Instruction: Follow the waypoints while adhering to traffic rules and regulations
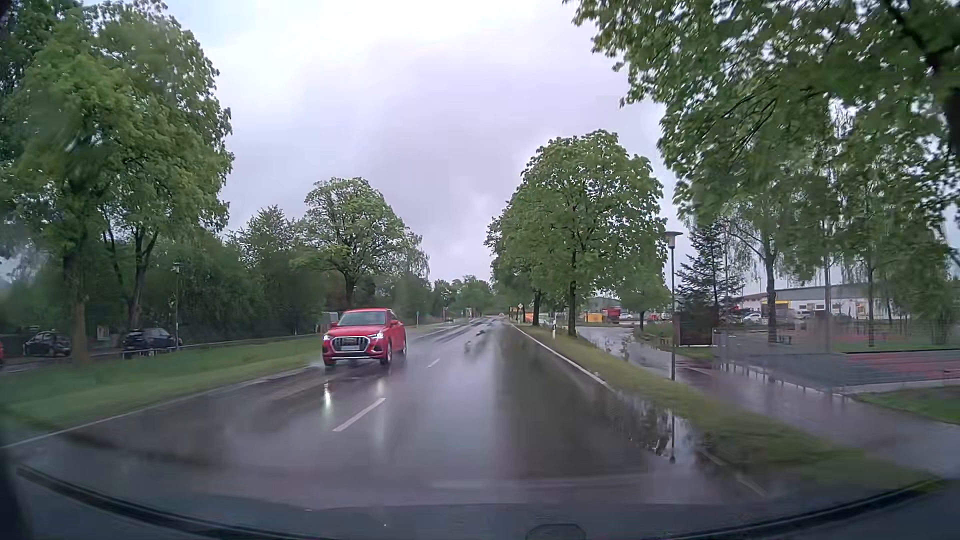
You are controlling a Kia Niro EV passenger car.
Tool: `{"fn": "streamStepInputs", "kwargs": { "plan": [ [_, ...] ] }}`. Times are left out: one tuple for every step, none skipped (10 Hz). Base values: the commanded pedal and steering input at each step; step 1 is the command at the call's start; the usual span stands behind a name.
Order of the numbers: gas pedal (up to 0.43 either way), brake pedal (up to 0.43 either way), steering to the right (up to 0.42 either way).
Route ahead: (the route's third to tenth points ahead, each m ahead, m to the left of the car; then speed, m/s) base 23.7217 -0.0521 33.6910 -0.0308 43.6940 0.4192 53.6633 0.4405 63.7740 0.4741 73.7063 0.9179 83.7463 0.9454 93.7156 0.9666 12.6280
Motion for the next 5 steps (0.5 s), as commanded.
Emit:
{"fn": "streamStepInputs", "kwargs": {
  "plan": [
    [0.150,0.000,-0.007],
    [0.150,0.000,-0.007],
    [0.150,0.000,-0.007],
    [0.150,0.000,-0.007],
    [0.150,0.000,-0.007]
  ]
}}
